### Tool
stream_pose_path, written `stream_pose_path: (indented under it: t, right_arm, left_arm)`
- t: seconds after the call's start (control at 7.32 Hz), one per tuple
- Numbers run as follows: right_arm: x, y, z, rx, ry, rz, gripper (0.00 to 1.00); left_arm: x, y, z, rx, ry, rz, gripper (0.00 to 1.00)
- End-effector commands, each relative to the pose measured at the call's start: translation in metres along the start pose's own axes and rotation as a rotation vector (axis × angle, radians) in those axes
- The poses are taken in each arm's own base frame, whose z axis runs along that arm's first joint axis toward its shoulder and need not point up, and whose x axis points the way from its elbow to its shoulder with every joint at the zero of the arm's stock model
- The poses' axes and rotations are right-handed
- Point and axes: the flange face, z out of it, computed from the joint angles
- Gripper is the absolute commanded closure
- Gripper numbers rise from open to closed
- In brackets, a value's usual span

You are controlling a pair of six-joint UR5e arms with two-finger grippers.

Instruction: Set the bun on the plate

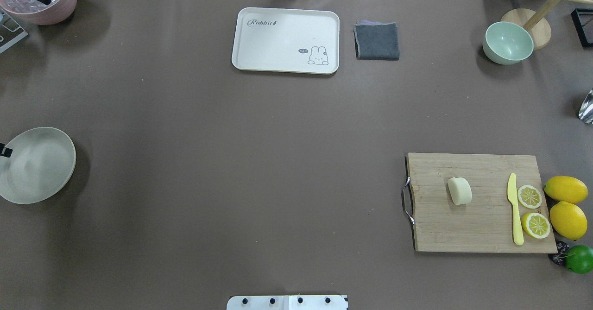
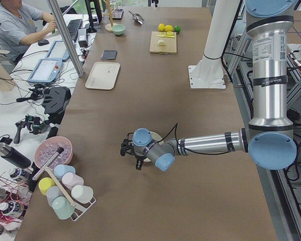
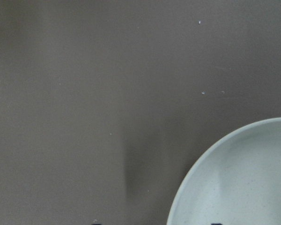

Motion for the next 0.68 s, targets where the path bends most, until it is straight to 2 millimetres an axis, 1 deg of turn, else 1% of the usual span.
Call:
stream_pose_path:
  t: [0.0,0.55]
  right_arm:
    - [-0.0017,-0.0020,-0.0006,0.002,-0.001,-0.005,0.00]
    - [-0.0020,-0.0023,-0.0002,0.000,0.000,-0.006,0.00]
  left_arm:
    - [0.0059,0.0036,0.0008,-0.034,0.055,0.000,0.71]
    - [0.0020,0.0087,0.0027,-0.042,0.052,-0.005,0.71]
